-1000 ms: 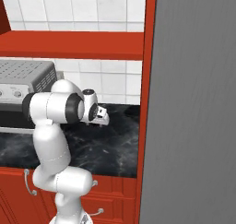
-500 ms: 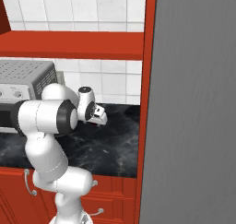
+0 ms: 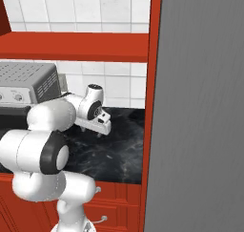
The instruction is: Clear the mugs and bowl far away from the sink.
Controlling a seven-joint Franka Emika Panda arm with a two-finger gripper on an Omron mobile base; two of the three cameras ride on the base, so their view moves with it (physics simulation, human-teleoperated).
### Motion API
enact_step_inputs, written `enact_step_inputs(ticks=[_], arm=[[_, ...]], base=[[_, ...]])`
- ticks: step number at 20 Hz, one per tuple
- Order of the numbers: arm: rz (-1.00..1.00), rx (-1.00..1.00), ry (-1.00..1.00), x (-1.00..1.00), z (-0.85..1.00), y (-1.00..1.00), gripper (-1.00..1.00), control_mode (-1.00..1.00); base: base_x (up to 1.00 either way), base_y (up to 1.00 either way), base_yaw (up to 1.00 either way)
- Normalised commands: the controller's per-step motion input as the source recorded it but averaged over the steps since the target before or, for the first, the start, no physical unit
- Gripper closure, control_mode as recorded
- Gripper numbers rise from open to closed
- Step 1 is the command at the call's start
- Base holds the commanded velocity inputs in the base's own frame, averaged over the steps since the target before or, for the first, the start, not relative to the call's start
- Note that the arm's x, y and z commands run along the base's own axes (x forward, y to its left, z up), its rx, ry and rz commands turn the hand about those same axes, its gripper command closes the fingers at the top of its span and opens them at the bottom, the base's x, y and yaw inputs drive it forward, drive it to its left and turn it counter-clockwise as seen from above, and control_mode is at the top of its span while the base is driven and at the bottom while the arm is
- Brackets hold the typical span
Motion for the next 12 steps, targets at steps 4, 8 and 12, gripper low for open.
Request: enact_step_inputs(ticks=[4,8,12], arm=[[0.00,0.00,0.27,-0.74,0.79,0.00,-1.00,-1.00],[0.00,0.00,0.07,-0.95,0.41,0.00,-1.00,-1.00],[0.00,0.00,0.00,-1.00,0.34,0.00,-1.00,-1.00]], base=[[0.00,0.00,0.00],[0.00,0.00,0.00],[0.00,0.00,0.00]])
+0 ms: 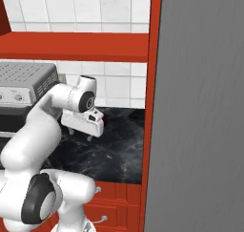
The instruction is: Clear the mugs and bowl far away from the sink.
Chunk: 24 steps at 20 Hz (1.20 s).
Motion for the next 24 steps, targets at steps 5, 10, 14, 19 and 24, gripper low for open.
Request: enact_step_inputs(ticks=[5,10,14,19,24], arm=[[0.00,0.00,-0.02,-0.95,0.36,0.00,-1.00,-1.00],[0.00,-0.05,-0.06,-0.67,0.64,0.00,-1.00,-1.00],[-0.01,-0.05,-0.11,-0.49,0.64,0.01,-1.00,-1.00],[-0.05,0.00,0.00,-0.12,0.46,0.01,-1.00,-1.00],[0.00,0.00,-0.11,-0.01,0.08,0.00,-1.00,-1.00]], base=[[0.00,0.00,0.00],[0.00,0.00,0.00],[0.00,0.00,0.00],[0.00,0.00,0.00],[0.00,0.00,0.00]])
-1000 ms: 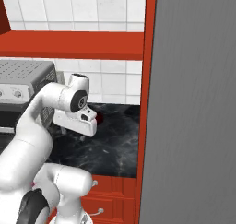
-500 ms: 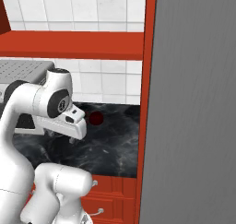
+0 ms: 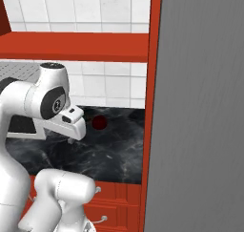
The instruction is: Clear the mugs and bowl far away from the sink.
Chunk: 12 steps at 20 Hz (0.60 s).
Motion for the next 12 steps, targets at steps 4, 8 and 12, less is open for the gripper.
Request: enact_step_inputs(ticks=[4,8,12], arm=[[0.00,-0.01,-0.15,-0.08,0.11,0.00,-1.00,-1.00],[0.00,-0.08,-0.17,-0.06,0.00,0.00,-1.00,-1.00],[0.02,-0.12,-0.22,-0.26,0.00,0.00,-1.00,-1.00]], base=[[0.00,0.00,0.00],[0.00,0.00,0.00],[0.00,0.00,0.00]])
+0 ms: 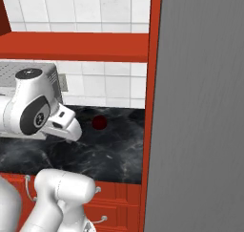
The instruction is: Clear the mugs and bowl far away from the sink.
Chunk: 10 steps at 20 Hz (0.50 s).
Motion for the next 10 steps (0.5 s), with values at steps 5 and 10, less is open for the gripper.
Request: enact_step_inputs(ticks=[5,10], arm=[[0.09,-0.05,-0.12,-0.09,0.03,0.00,-1.00,1.00],[0.00,0.00,0.00,0.00,0.00,0.00,-1.00,1.00]], base=[[-0.01,0.00,0.02],[-0.52,0.00,0.09]])
